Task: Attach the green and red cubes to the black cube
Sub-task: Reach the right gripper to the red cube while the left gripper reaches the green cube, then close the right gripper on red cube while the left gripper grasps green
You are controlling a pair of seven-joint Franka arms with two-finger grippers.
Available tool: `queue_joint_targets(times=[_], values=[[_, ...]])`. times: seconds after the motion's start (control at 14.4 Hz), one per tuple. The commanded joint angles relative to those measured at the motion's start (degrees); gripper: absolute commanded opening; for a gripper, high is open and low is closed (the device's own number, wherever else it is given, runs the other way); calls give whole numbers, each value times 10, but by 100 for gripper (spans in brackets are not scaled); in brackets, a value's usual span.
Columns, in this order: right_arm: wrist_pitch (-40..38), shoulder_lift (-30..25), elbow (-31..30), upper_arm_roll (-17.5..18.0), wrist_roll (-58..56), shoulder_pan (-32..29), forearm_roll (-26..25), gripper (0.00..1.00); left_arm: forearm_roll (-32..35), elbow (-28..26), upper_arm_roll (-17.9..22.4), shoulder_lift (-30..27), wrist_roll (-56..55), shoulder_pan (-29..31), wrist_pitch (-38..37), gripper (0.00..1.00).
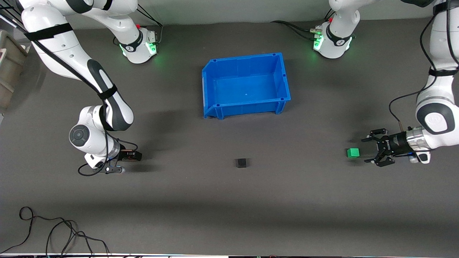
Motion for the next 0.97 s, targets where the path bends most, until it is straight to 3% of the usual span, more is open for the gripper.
queue_joint_targets(times=[0.0, 0.48, 0.69, 0.76, 0.9], values=[[10, 0, 0, -4, 5, 5, 13, 83, -30, -9, 0, 13, 34, -5, 28, 100], [14, 1, -1, -4, 4, 5, 13, 61, -56, -11, 0, 34, 36, -19, 47, 100], [14, 2, -1, -4, 4, 5, 13, 58, -57, -16, 0, 35, 35, -19, 51, 100], [14, 2, -1, -4, 4, 5, 13, 55, -59, -16, 0, 35, 35, -19, 55, 92], [14, 2, -1, -4, 4, 5, 13, 49, -73, -19, 0, 35, 35, -19, 61, 53]])
